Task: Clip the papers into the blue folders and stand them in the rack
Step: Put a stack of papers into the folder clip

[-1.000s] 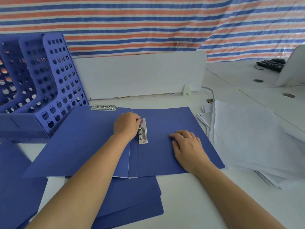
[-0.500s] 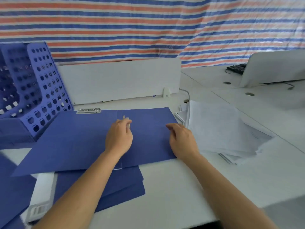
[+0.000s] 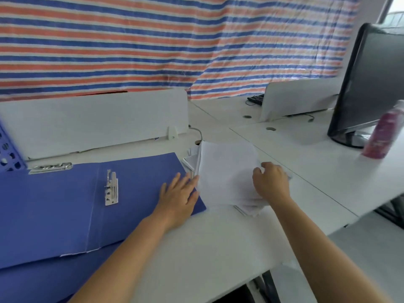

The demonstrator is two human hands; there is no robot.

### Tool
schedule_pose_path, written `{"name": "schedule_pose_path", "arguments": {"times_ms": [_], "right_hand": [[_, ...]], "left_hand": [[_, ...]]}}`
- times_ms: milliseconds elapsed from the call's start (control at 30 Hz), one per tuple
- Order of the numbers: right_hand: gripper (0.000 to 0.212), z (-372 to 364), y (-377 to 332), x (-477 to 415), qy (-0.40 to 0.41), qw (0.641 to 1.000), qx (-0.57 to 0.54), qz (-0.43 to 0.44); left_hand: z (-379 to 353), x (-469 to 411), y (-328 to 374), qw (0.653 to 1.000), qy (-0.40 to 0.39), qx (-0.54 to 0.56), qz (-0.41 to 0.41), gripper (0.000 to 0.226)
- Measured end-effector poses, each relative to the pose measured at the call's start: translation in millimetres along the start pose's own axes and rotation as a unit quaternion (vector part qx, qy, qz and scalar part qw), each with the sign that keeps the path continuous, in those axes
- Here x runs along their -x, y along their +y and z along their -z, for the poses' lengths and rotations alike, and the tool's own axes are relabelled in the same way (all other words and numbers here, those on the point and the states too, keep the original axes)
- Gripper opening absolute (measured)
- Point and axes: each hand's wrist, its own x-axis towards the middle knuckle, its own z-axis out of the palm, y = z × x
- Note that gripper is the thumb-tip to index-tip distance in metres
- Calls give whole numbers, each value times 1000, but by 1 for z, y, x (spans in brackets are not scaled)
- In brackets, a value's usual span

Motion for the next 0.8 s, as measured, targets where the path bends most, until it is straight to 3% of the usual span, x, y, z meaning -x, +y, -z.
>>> {"name": "schedule_pose_path", "arguments": {"times_ms": [200, 300, 367, 433, 533, 600, 700, 800], "right_hand": [[23, 16, 7, -24, -53, 994, 35, -92], [24, 16, 6, -34, -78, 983, -70, -148], [27, 16, 5, -37, -121, 957, -174, -198], [23, 15, 4, -38, -167, 942, -197, -214], [26, 11, -4, -37, -168, 961, -154, -157], [27, 15, -15, -34, -125, 976, -158, -83], [15, 31, -40, -23, -31, 979, -195, 45], [20, 46, -66, -4, 50, 959, -231, 158]], "left_hand": [[-9, 7, 0, 999, -31, -31, 1, 50], [-8, 6, 1, 999, -33, -33, 0, 49], [-8, 5, 0, 999, -36, -31, 1, 49], [-6, 5, 0, 999, -34, -22, 4, 49], [-3, 5, 0, 999, 2, 42, 11, 49], [2, 5, -2, 984, 45, 167, 43, 51], [16, 13, -6, 908, 73, 400, 106, 55], [35, 24, -13, 853, 101, 493, 140, 55]]}}
